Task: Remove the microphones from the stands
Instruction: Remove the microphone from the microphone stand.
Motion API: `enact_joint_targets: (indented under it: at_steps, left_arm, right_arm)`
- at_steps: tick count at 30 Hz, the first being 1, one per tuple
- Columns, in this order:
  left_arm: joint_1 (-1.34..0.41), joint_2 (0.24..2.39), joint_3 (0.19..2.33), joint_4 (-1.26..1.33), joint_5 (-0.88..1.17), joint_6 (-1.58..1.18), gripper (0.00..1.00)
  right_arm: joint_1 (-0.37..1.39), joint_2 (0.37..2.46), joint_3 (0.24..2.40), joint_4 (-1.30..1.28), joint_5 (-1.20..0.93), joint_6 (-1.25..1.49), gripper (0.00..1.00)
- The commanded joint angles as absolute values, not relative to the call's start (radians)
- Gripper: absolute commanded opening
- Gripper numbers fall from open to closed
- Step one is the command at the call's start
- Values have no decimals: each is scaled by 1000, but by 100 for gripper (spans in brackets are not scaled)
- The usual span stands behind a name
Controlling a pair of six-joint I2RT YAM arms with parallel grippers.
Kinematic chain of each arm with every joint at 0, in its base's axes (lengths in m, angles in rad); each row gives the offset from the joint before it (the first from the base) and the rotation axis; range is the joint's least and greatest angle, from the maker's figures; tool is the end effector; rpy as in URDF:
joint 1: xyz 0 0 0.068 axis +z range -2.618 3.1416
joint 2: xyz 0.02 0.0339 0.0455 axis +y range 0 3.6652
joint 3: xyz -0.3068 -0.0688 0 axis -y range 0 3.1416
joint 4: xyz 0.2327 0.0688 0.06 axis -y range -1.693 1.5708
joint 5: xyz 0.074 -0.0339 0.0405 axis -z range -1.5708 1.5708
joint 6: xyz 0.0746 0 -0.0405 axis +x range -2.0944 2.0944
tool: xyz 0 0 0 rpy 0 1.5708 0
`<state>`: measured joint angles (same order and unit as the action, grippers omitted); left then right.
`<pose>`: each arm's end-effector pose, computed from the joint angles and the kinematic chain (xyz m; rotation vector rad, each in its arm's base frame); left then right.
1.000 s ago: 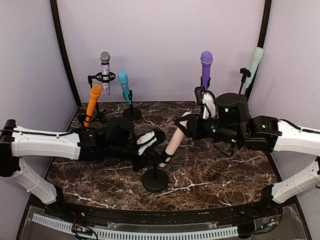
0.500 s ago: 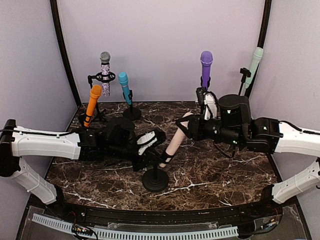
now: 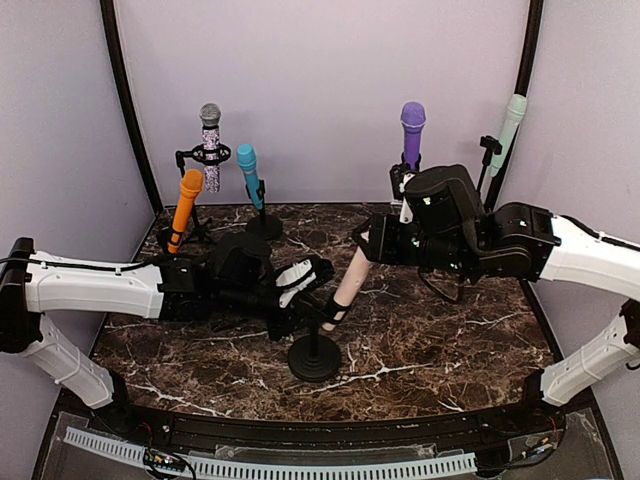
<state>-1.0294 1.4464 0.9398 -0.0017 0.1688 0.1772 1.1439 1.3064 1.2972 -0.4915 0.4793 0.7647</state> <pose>0.1662 -0.3008 0.2857 1.3041 1.7050 -0.6858 0.1539 0.2552 0.4002 -0.0954 2.0828 0.7064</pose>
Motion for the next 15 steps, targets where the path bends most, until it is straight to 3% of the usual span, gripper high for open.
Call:
enact_joint_targets:
  at_steps: [1, 8, 15]
  left_arm:
    - [-1020, 1469, 924, -144, 114, 216, 0]
    - [-1025, 1480, 928, -150, 112, 220, 0]
    - [-1047, 1496, 933, -163, 92, 233, 0]
  right_arm:
    - [1133, 1283, 1402, -480, 646, 844, 12]
    - [1133, 1280, 1400, -468, 666, 823, 12]
    - [1129, 1222, 1322, -282, 508, 688, 12]
